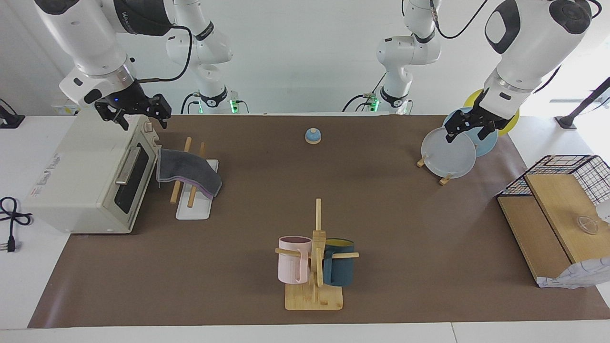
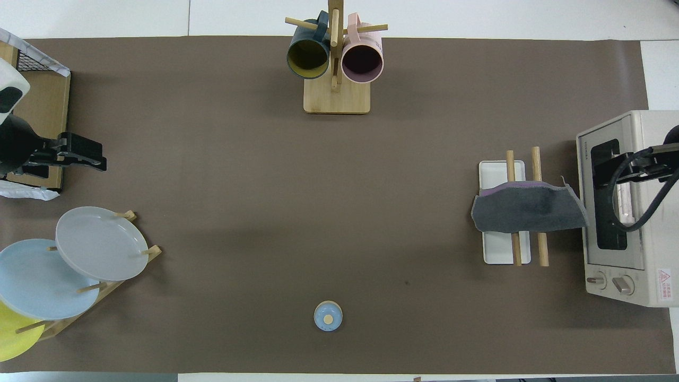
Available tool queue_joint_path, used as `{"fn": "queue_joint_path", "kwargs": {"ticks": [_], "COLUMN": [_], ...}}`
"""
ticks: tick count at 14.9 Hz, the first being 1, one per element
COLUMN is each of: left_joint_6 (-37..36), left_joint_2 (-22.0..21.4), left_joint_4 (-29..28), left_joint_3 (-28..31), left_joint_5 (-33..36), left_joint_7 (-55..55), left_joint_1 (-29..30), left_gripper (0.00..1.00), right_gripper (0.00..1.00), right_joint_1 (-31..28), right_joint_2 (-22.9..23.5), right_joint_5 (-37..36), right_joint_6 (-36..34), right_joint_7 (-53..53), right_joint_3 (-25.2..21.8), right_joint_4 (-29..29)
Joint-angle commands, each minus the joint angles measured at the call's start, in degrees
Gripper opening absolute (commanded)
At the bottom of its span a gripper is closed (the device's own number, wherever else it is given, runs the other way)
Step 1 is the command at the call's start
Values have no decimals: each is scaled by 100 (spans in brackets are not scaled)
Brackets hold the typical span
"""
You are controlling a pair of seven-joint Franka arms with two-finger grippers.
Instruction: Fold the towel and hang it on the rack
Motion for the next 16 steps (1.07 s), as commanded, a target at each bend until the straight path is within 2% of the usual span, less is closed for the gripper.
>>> {"fn": "queue_joint_path", "kwargs": {"ticks": [1, 16], "left_joint_6": [-70, -70], "left_joint_2": [-95, -95], "left_joint_4": [-39, -39], "left_joint_3": [10, 10], "left_joint_5": [113, 113], "left_joint_7": [12, 12], "left_joint_1": [14, 6], "left_gripper": [100, 100], "right_gripper": [100, 100], "right_joint_1": [-13, -39], "right_joint_2": [54, 63], "right_joint_5": [19, 36], "right_joint_6": [60, -1], "right_joint_7": [76, 76], "right_joint_3": [-58, -40], "right_joint_4": [91, 285]}}
